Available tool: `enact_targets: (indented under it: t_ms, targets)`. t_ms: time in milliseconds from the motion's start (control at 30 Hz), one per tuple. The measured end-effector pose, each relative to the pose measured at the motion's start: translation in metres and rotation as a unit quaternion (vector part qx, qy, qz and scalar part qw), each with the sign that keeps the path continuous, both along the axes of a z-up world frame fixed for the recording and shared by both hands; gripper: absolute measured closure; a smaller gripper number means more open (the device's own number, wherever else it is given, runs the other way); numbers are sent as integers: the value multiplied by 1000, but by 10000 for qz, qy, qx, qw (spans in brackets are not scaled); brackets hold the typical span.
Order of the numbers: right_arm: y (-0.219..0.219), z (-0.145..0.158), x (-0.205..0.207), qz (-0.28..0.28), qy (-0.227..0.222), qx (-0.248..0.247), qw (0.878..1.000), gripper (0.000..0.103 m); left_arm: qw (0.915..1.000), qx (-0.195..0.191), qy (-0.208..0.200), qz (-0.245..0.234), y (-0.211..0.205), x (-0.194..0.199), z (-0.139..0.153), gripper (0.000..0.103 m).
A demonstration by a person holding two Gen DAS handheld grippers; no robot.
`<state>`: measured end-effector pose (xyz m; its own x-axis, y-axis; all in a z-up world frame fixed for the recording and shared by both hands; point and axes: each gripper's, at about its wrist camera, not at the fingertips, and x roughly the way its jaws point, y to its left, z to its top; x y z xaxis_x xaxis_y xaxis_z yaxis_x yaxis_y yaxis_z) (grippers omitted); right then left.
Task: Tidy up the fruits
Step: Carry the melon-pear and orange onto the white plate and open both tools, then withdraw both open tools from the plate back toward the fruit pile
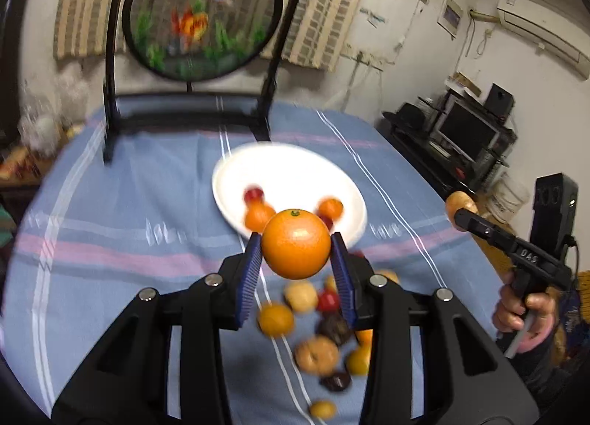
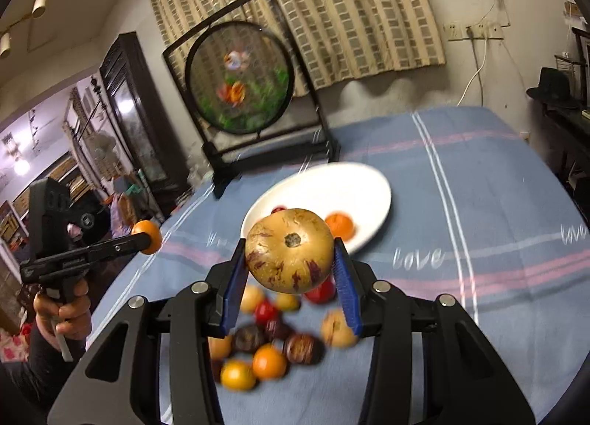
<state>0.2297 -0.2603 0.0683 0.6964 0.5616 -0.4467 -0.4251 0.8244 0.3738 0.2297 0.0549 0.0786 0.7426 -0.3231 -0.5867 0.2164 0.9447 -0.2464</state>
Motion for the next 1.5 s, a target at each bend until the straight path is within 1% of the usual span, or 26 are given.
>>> enact_targets:
  t_ms: [133, 233, 300, 333, 400, 500, 633, 800, 967, 1033, 1067, 1100, 1133, 1200, 1267, 1333, 1433, 1500]
  targets:
    - [14, 11, 41, -61, -115, -72, 9999, 58, 9997, 182, -65, 143, -10, 43, 15, 65]
    - [28, 8, 68, -75, -128, -205, 9997, 58, 9992, 316, 62, 229, -24, 86, 9, 65]
    - [41, -2, 87, 2, -51, -403, 9992, 58, 9989, 325, 219, 239, -32, 110, -4, 65]
    - [49, -11, 99, 28, 36, -561, 9984, 58, 9988, 314, 339, 180, -37, 125, -16, 65]
    - [61, -31, 118, 27, 222, -825, 9963, 58, 9982, 313, 495, 103, -45, 143, -35, 65]
    - [69, -53, 135, 74, 410, -1030, 9938, 58, 9961, 490, 733, 33, -60, 168, -64, 65]
    - [72, -73, 147, 130, 515, -1130, 9922, 58, 9944, 507, 922, 14, -67, 185, -86, 65]
    - [77, -81, 154, 218, 477, -1275, 9905, 58, 9925, 654, 1033, 3, -70, 199, -104, 65]
    - [82, -87, 159, 302, 473, -1286, 9901, 56, 9915, 733, 1077, 34, -70, 201, -110, 64]
    - [82, -84, 158, 330, 449, -1242, 9907, 54, 9916, 790, 1013, 116, -70, 200, -108, 50]
    - [82, -82, 158, 320, 439, -1232, 9909, 54, 9915, 840, 969, 201, -69, 198, -105, 45]
    - [82, -80, 157, 326, 424, -1215, 9912, 53, 9913, 880, 937, 265, -67, 197, -102, 34]
    - [81, -77, 155, 309, 423, -1218, 9912, 53, 9917, 854, 918, 270, -65, 194, -98, 26]
    - [76, -69, 147, 267, 437, -1166, 9919, 53, 9929, 772, 871, 249, -60, 185, -87, 22]
    - [69, -59, 134, 298, 427, -962, 9940, 53, 9942, 729, 753, 249, -56, 169, -72, 19]
    - [64, -47, 116, 307, 366, -855, 9952, 53, 9952, 741, 602, 238, -53, 146, -58, 11]
    - [59, -32, 81, 415, 221, -781, 9958, 53, 9952, 875, 412, 151, -52, 106, -42, 11]
    - [57, -26, 56, 423, 156, -898, 9949, 53, 9944, 991, 355, 107, -52, 82, -37, 10]
